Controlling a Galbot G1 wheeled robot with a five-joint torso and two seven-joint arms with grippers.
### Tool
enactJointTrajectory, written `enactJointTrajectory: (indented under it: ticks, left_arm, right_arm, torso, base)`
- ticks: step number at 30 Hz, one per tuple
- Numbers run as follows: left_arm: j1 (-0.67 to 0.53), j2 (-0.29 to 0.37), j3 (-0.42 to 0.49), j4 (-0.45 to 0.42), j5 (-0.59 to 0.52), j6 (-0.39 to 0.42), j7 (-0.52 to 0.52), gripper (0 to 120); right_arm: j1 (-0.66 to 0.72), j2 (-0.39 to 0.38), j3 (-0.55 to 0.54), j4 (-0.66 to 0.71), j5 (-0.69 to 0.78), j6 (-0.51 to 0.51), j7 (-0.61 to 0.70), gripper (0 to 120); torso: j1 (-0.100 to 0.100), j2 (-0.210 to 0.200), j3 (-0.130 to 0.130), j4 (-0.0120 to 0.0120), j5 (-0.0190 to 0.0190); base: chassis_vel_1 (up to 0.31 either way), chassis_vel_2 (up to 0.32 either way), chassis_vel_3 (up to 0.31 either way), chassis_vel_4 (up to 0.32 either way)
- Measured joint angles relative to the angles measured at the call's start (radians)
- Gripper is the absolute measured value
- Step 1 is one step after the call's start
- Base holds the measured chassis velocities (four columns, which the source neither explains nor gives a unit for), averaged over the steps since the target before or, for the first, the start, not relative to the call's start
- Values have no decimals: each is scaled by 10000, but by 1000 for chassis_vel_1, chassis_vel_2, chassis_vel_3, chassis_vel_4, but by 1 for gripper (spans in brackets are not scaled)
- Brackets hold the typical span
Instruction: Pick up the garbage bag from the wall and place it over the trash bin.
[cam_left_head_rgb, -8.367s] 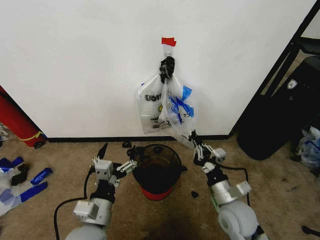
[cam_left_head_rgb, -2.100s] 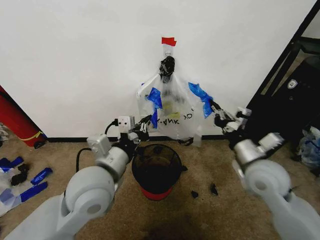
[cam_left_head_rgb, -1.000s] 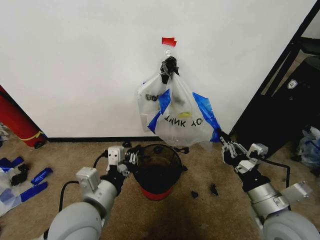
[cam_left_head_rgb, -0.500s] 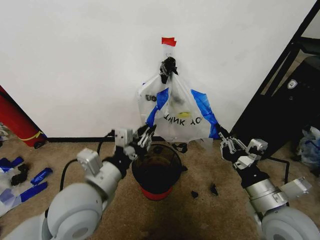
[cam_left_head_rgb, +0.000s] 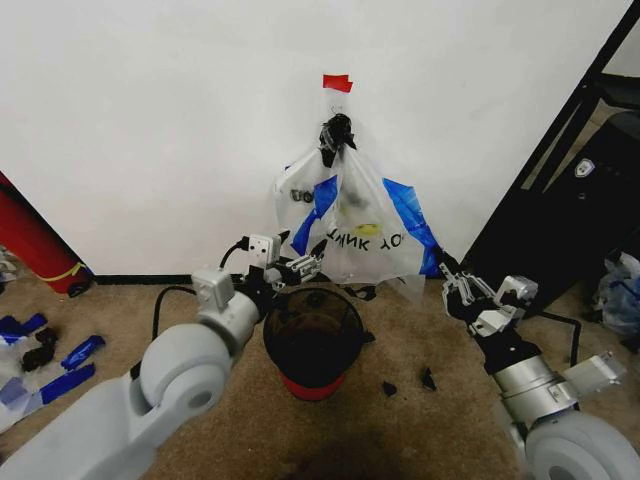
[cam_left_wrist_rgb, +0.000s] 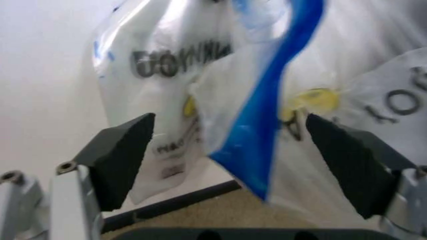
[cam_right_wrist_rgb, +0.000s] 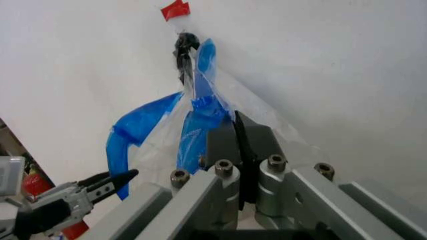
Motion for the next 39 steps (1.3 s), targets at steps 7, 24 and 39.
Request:
enactJointTrajectory:
  ticks: [7,24,39]
  left_arm:
    - [-81,-46,45,65,-141,-195,-94,95]
    - [-284,-258,314,223,-313,-279,-112,54]
    - [-33,-137,136,-285,-384,-289,-241,3]
  right_arm:
    - [186,-29,-14,-124,79,-4,2,0]
    - [248,-44,-75,-209,47,-5,26,0]
    - [309,-45,-100,-189,50,-17,80,0]
  torso:
    - [0,-1,0,1,1]
    - [0,-1,-1,-1,1]
    - [0,0,-1,-1,0]
  base:
    - [0,0,0,0]
    - [0,0,0,0]
    - [0,0,0,0]
